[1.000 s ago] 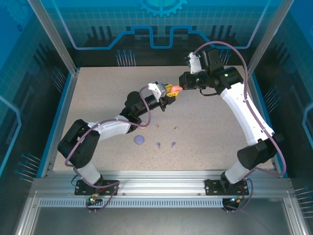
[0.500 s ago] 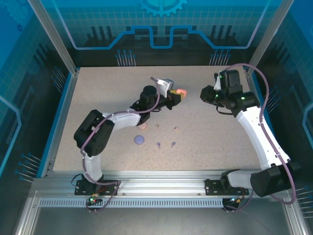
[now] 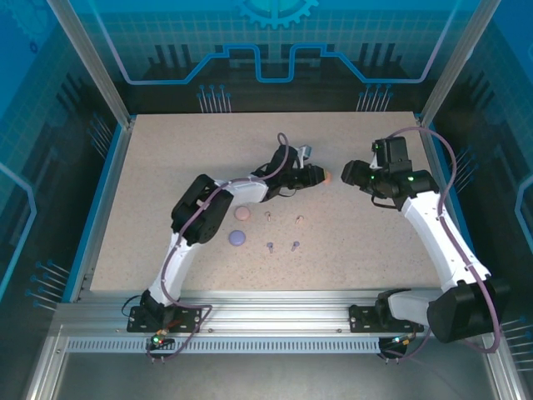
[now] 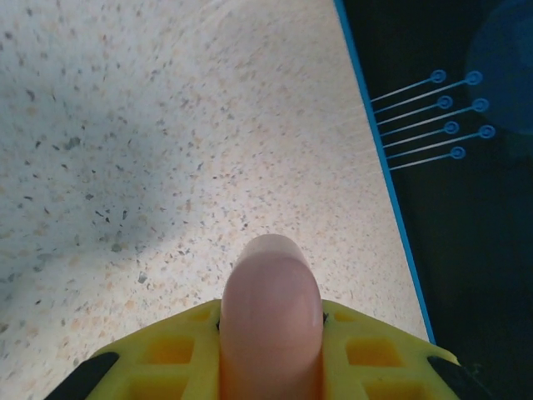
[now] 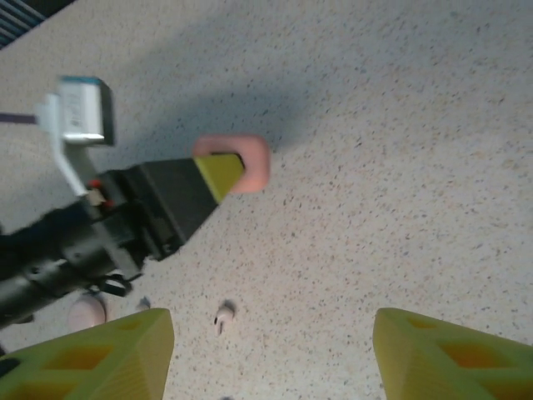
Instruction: Insert wireless bluetooth earbuds into charging case
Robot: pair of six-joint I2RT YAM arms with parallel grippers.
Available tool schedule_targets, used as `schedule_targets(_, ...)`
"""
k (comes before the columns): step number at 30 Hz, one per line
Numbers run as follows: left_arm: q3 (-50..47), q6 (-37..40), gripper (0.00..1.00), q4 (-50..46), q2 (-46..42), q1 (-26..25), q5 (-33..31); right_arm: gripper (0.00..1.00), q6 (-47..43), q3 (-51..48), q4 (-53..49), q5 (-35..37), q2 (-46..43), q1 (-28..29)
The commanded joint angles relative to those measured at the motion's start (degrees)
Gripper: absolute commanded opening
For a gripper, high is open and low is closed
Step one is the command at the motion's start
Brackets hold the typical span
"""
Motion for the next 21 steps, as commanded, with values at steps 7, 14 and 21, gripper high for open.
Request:
schedule_targets(7, 18.5, -7.5, 0.10, -20.1, 8.5, -0.4, -0.3, 0.70, -0.5, -0.5, 3.0, -2.8, 0.5, -2.5)
schedule_targets(14, 26.8, -9.5, 0.20, -32.6, 12.6, -0.3, -2.6, 0.71, -0.4, -2.0, 3.8, -5.3, -0.9, -4.8)
schedule_targets(21, 31.0, -8.9, 0.29, -39.3, 14.7, 0.3, -3.8, 0.73, -0.5, -2.6, 3.6, -7.2, -2.8, -6.6)
